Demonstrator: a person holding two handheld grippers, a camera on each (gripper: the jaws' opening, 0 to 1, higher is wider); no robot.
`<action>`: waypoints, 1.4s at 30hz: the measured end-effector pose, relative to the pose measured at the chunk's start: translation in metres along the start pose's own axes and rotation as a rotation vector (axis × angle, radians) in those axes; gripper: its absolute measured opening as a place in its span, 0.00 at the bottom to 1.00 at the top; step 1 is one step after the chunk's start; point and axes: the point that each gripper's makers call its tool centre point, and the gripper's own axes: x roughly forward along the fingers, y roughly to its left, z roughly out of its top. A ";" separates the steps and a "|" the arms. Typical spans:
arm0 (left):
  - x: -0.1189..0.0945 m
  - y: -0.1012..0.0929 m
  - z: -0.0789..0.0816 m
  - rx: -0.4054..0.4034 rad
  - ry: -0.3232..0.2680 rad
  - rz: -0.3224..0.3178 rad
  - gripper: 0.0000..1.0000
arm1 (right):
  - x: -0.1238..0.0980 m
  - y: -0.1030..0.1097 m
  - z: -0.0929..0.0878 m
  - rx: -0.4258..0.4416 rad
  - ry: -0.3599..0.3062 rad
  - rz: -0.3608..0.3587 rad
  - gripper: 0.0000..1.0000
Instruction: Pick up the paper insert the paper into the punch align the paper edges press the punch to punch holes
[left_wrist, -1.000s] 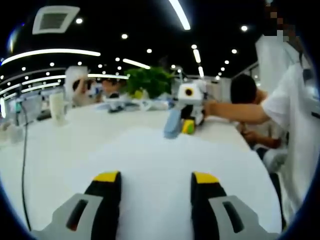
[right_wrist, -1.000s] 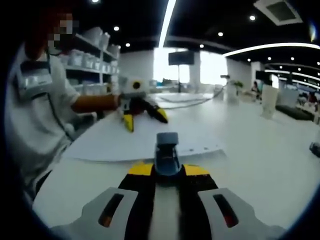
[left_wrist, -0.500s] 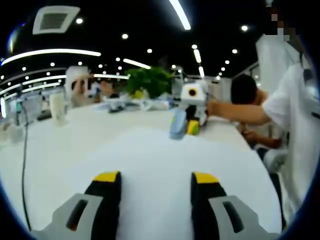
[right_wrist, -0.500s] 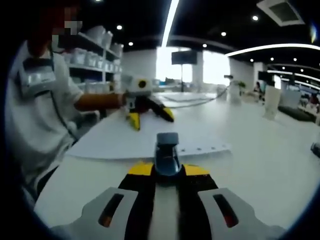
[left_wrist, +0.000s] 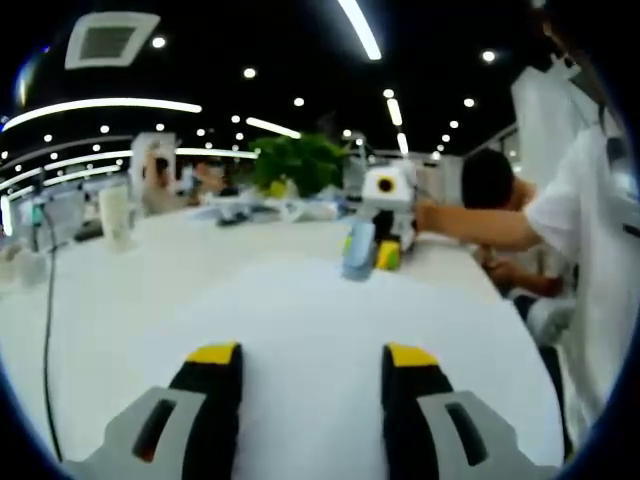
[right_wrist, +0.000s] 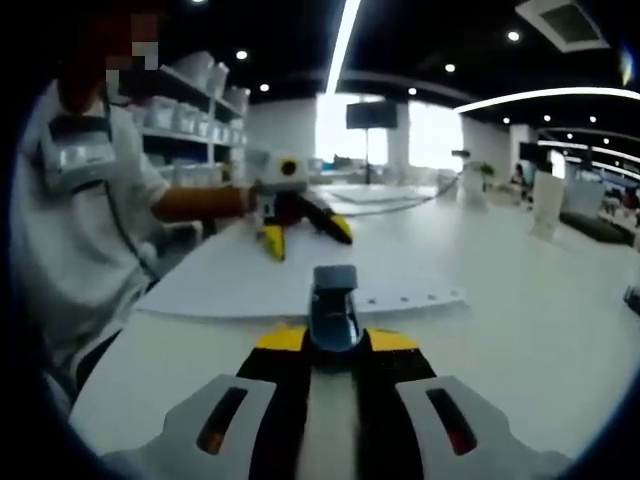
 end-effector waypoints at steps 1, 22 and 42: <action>0.000 0.000 0.000 0.000 0.000 0.000 0.57 | 0.000 0.000 0.000 0.000 0.000 0.000 0.23; 0.001 0.000 0.001 0.001 0.001 0.001 0.57 | 0.000 -0.001 0.000 0.016 0.005 0.005 0.23; 0.002 0.001 0.001 0.011 -0.002 0.010 0.63 | -0.002 0.002 0.002 0.019 -0.004 -0.004 0.33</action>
